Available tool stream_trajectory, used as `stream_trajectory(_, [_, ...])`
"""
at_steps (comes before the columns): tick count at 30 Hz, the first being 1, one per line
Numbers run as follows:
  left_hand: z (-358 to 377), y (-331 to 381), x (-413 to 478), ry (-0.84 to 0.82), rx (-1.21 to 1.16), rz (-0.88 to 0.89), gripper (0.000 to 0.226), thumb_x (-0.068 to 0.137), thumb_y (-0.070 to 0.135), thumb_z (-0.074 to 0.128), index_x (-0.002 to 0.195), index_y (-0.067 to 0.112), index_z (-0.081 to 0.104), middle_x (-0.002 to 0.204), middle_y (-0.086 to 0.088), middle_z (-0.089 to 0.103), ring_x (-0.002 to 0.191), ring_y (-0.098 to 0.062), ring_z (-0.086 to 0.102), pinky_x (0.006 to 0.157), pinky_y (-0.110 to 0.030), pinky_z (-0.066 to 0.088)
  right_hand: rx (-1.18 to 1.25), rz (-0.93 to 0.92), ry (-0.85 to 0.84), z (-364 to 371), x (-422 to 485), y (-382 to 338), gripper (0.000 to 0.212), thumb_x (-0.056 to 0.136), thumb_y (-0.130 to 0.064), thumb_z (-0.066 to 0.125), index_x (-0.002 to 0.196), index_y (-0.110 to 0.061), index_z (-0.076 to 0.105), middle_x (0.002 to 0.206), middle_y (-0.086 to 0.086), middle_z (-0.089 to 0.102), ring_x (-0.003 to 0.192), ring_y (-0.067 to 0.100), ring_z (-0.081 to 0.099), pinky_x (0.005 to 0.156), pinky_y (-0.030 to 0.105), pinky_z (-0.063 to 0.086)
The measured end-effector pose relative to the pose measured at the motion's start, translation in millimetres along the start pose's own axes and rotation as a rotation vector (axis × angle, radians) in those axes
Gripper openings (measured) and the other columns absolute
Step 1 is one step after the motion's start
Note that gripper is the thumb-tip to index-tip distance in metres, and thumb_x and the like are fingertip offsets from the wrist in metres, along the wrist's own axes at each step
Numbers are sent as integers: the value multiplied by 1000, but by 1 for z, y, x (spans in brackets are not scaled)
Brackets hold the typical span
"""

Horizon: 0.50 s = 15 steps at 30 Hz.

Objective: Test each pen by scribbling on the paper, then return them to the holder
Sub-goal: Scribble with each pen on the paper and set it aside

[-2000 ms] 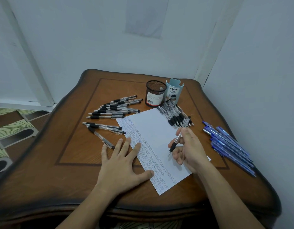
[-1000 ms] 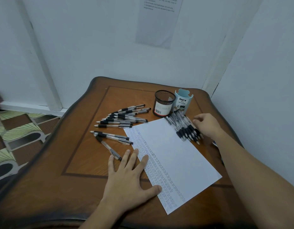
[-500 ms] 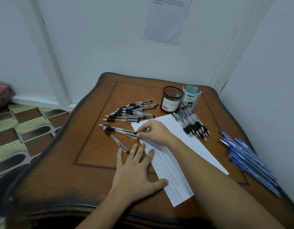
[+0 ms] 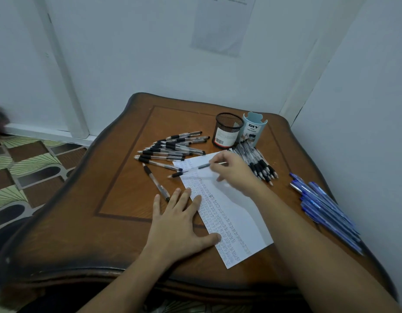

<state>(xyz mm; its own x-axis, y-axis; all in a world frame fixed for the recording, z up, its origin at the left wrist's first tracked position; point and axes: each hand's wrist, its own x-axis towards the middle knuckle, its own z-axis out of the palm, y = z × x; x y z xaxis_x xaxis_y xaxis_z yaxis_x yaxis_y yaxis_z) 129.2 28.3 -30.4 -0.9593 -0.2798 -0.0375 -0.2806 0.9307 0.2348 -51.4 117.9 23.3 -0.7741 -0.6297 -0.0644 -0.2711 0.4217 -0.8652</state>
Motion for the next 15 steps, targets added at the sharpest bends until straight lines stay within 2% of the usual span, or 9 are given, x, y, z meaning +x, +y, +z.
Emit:
stream_trajectory(2, [-1,0,1,-1,1,-9,108,66,97,22,155,37,8,165,8,-3,150,-15,-11,116,-56,-12,383,50,115,-12,-14,-3,6,97,-8,59,94,-13,59,114,19,69,92,24,65,74,36,57])
stream_trajectory(3, [-1,0,1,3,0,-13,111,64,98,19,155,37,9,165,9,-1,150,-15,-11,117,-55,-11,549,60,165,-18,-22,-5,5,100,-9,54,97,-12,56,112,21,70,95,28,67,78,39,57])
stream_trajectory(5, [-2,0,0,7,1,-17,116,58,99,11,155,36,11,165,9,1,151,-15,-10,118,-54,-9,756,57,246,-27,-40,-4,6,107,-17,42,107,-16,48,97,15,75,92,33,72,81,44,59])
stream_trajectory(6, [-2,0,0,8,6,-20,117,57,99,10,155,36,12,164,10,2,151,-15,-9,118,-54,-9,825,47,268,-30,-48,-3,8,108,-21,38,111,-20,45,89,12,74,84,32,73,78,47,60])
stream_trajectory(8, [-2,0,-1,14,24,-27,115,59,100,11,155,36,13,164,10,4,151,-17,-10,118,-54,-7,906,37,276,-34,-64,1,14,109,-29,34,116,-28,46,74,8,64,61,25,64,62,42,59])
stream_trajectory(10, [-1,0,-3,32,52,-43,110,64,100,16,155,38,13,164,9,5,150,-19,-11,117,-56,-7,893,36,258,-36,-77,6,19,108,-32,33,120,-35,47,68,5,52,49,15,43,47,26,42])
stream_trajectory(12, [0,1,-6,39,63,-76,108,64,101,16,154,41,9,165,5,2,150,-22,-15,114,-59,-11,838,51,242,-34,-88,11,21,108,-29,35,121,-37,50,66,2,48,47,11,30,42,20,27])
stream_trajectory(15, [1,2,-10,-5,62,-115,108,61,102,13,153,46,-1,165,4,-8,148,-25,-22,112,-62,-13,810,91,243,-31,-101,16,18,107,-27,40,113,-33,56,65,2,48,45,10,28,41,18,23])
